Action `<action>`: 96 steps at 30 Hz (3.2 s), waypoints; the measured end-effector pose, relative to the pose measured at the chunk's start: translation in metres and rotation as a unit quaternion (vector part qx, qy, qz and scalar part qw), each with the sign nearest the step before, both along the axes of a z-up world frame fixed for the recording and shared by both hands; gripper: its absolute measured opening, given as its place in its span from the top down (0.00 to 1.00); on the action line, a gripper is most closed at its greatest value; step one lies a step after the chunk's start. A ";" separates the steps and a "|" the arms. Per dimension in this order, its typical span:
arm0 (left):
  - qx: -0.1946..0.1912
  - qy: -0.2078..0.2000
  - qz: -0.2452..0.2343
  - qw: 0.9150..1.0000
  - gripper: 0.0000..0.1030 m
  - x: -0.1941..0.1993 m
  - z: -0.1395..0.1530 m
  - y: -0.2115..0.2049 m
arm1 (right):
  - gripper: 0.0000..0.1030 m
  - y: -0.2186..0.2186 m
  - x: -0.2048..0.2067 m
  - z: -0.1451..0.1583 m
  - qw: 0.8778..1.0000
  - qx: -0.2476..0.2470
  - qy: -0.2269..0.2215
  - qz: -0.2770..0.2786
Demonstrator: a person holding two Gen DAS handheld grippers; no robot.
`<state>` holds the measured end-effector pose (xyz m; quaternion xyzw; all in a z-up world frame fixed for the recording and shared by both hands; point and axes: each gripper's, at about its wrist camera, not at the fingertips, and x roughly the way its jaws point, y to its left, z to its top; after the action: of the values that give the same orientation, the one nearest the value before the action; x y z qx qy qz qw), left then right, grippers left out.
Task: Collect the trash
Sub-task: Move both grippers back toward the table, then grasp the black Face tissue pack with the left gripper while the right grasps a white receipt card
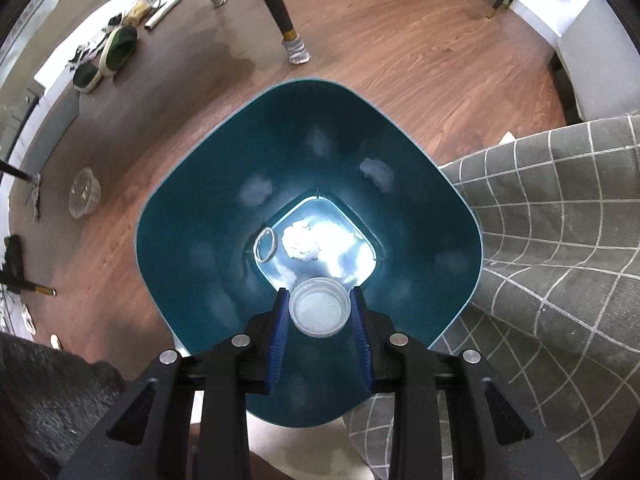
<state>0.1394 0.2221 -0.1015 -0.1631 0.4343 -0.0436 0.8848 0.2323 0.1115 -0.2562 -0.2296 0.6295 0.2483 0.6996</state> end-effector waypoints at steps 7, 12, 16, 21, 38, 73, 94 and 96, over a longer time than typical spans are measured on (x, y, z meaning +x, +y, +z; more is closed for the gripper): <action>0.007 -0.023 -0.002 1.000 0.60 0.003 0.020 -0.010 | 0.55 -0.012 -0.001 0.001 1.000 -0.005 0.018 0.003; 0.014 -0.045 -0.006 0.999 0.60 0.006 0.038 -0.019 | 0.55 -0.022 0.000 0.018 1.000 0.014 0.005 0.000; 0.019 -0.065 -0.013 0.998 0.60 0.010 0.055 -0.029 | 0.55 -0.028 -0.002 0.039 0.999 0.032 -0.015 0.006; 0.022 -0.086 -0.023 0.996 0.60 0.015 0.071 -0.045 | 0.55 -0.035 -0.006 0.071 0.996 0.074 -0.041 0.017; 0.008 -0.135 -0.058 0.989 0.56 0.031 0.108 -0.106 | 0.46 -0.104 -0.015 0.183 0.967 0.186 -0.174 0.004; -0.020 -0.117 -0.197 0.973 0.28 0.083 0.089 -0.317 | 0.21 -0.358 -0.018 0.239 0.916 0.163 -0.322 -0.173; 0.017 -0.068 -0.176 0.982 0.12 0.109 0.058 -0.374 | 0.18 -0.418 -0.024 0.236 0.905 0.165 -0.328 -0.215; 0.028 -0.062 -0.166 0.984 0.12 0.113 0.056 -0.376 | 0.18 -0.419 -0.023 0.236 0.905 0.166 -0.329 -0.214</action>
<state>0.2521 -0.1536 -0.0456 -0.0612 0.4002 -0.1875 0.8950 0.2091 -0.3073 -0.0205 -0.0389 0.3476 0.1038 0.9311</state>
